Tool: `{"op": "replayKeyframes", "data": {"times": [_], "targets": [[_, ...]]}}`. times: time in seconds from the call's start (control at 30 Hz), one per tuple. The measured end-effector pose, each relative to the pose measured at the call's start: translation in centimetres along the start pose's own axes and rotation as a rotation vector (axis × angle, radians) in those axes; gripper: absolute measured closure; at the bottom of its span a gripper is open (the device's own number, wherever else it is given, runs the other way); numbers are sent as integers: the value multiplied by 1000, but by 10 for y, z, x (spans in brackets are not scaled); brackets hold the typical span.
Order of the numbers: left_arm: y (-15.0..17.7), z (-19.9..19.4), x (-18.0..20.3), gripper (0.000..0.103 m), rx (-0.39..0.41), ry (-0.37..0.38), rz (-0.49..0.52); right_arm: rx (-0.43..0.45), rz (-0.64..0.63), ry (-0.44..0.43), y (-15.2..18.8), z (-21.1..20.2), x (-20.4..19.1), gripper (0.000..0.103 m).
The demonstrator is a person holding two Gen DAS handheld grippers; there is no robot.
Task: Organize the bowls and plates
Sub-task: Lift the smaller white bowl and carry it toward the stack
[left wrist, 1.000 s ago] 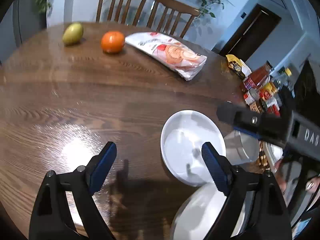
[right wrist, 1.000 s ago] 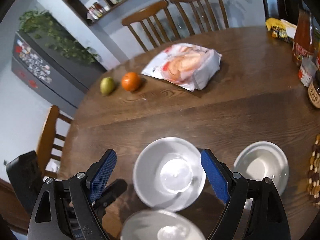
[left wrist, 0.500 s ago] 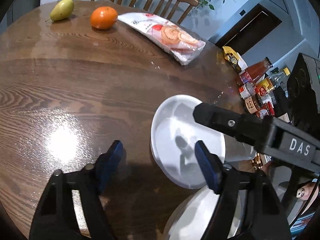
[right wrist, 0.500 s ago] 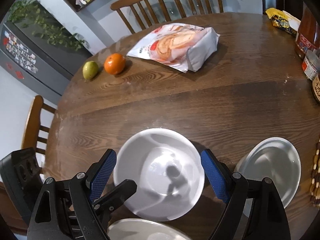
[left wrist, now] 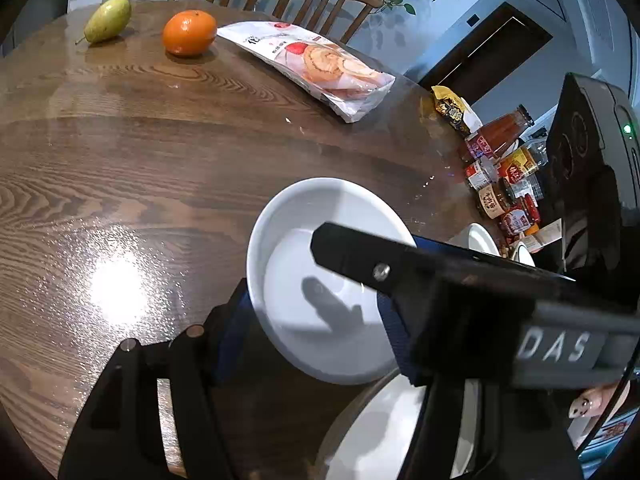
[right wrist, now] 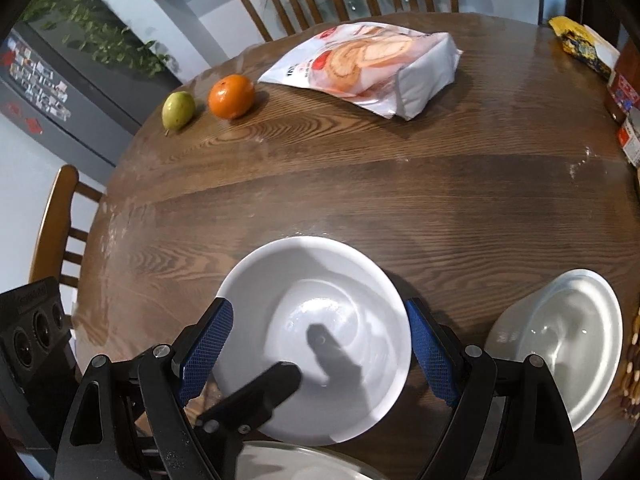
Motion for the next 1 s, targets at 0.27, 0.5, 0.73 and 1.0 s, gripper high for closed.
{"op": "replayKeyframes", "data": {"times": [0.27, 0.5, 0.73, 1.0], "targets": [[-2, -3, -3, 43, 5, -22, -5, -9, -24, 10, 3, 5, -8, 15], [-6, -12, -3, 42, 20, -36, -10, 11, -22, -33, 1, -2, -15, 15], [-11, -25, 5, 42, 60, -48, 21, 64, -21, -56, -3, -17, -21, 14], [-14, -46, 20, 42, 111, -51, 68, 132, -22, -89, -6, -43, -30, 11]]}}
Point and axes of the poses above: each gripper's, at about its wrist camera, not at the fingertips, and z roughly the way its jaws point, x to its right, y to its underside, the point moved 10 cm from there along z, roughly the way its jaws point, and after that the axes turned 13 degrees about y, right-handed, at the moved point
